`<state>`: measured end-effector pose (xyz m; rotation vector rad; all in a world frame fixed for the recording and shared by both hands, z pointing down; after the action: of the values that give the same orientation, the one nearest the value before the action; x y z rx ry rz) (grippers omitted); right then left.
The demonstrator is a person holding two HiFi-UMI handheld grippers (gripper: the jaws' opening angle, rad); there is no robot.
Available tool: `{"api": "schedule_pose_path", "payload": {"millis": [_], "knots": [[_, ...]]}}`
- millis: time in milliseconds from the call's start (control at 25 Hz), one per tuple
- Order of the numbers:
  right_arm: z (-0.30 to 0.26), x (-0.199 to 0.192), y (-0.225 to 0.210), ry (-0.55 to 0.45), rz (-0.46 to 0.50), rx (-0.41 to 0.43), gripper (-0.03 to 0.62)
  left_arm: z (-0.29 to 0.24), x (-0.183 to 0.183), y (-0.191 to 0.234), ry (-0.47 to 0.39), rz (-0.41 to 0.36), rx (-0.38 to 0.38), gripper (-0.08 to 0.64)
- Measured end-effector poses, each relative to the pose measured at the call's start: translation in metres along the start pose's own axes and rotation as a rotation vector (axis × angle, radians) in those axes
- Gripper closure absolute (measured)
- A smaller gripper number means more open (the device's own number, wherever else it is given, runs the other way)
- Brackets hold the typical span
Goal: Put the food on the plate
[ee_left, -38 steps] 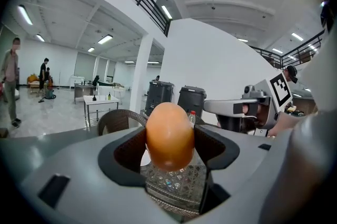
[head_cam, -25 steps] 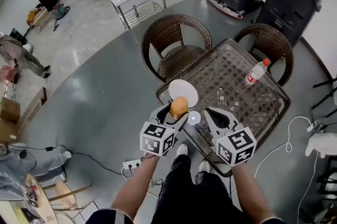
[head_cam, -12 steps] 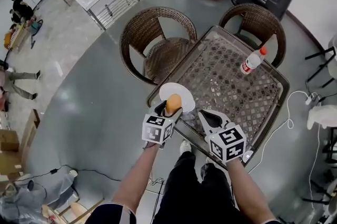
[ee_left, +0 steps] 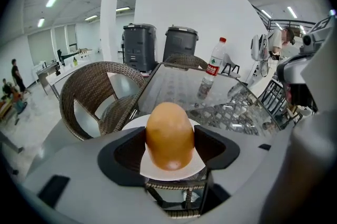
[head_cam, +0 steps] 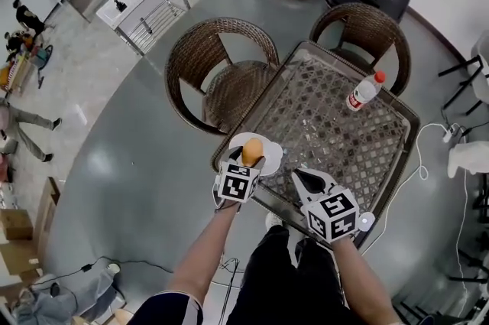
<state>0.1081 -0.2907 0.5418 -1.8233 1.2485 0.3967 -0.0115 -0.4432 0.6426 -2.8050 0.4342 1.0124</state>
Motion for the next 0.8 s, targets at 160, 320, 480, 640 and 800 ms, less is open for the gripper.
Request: {"api": "schedule_pose_path", "payload": {"millis": [160, 320, 480, 640, 800], "knots": [[-0.004, 0.001, 0.0, -0.001, -0.003, 0.007, 0.588, -0.013, -0.001, 0.001, 0.023, -0.049, 0.005, 0.262], [-0.004, 0.003, -0.002, -0.003, -0.007, 0.009, 0.588, -0.02, 0.008, 0.0, -0.01, -0.108, 0.023, 0.262], [-0.003, 0.003, -0.004, -0.002, -0.01, 0.012, 0.588, -0.02, 0.01, -0.006, 0.005, -0.126, 0.033, 0.261], [-0.002, 0.004, -0.004, -0.002, -0.012, 0.018, 0.588, -0.019, 0.01, -0.01, 0.023, -0.163, 0.035, 0.261], [0.001, 0.005, -0.01, -0.008, -0.018, 0.018, 0.588, -0.021, 0.008, -0.015, 0.031, -0.155, 0.011, 0.261]]}}
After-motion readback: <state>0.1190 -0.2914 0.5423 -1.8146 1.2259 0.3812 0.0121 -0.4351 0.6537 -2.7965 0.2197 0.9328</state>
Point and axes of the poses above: the fingertips, and each gripper's own axes: z backward along the fingers, y to its left, x out of its top, the point moved 8 cm from there along z, backward along the fingers, and after that the axes turned 14 degrees about -z, right-handed, at the moved point
